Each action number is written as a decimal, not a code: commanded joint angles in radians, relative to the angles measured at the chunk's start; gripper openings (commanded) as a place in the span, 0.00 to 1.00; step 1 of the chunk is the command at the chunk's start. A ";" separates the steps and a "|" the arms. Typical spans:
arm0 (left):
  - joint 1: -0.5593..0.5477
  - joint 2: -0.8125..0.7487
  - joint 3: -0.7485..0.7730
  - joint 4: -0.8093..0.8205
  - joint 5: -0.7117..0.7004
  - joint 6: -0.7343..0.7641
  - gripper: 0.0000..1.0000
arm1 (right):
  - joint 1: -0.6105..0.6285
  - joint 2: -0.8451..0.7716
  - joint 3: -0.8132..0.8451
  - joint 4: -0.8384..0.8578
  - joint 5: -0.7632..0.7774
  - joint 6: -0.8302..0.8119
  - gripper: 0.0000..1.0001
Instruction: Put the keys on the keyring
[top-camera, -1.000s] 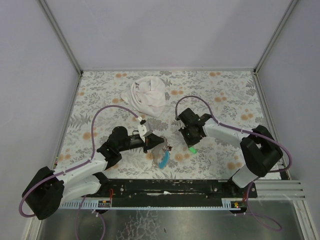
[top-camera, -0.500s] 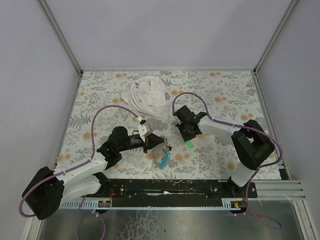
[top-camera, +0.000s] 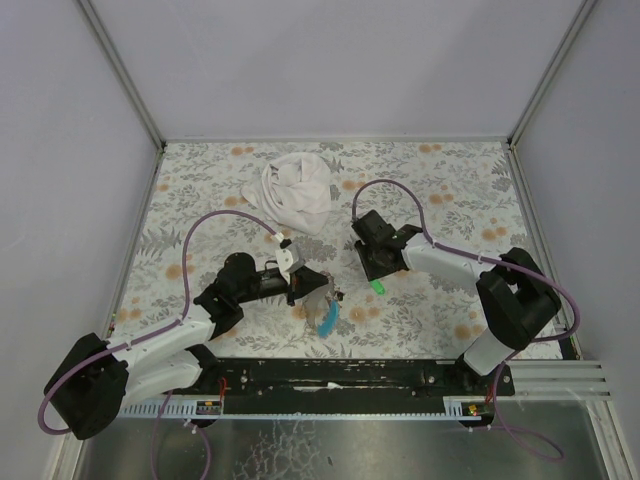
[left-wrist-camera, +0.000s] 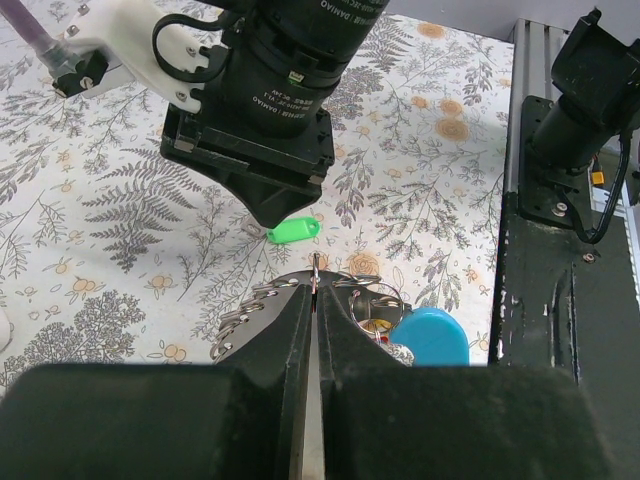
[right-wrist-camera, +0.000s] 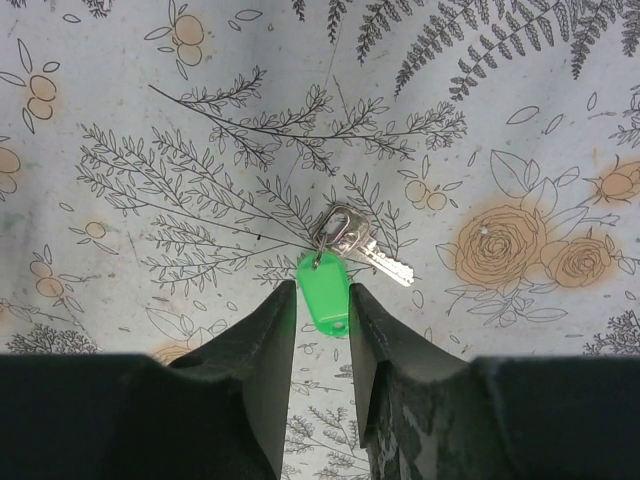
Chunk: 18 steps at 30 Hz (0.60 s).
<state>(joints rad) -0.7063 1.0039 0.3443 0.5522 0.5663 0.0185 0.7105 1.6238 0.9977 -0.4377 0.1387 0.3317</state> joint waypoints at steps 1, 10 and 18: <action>-0.004 -0.007 -0.012 0.012 -0.024 -0.016 0.00 | 0.033 -0.008 0.052 -0.043 0.093 0.107 0.35; -0.003 -0.010 -0.008 0.007 -0.023 -0.020 0.00 | 0.044 0.067 0.092 -0.056 0.122 0.147 0.31; -0.003 -0.008 -0.007 0.003 -0.021 -0.020 0.00 | 0.049 0.113 0.123 -0.078 0.150 0.147 0.26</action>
<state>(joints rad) -0.7063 1.0035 0.3443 0.5518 0.5522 0.0044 0.7467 1.7332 1.0744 -0.4889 0.2291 0.4572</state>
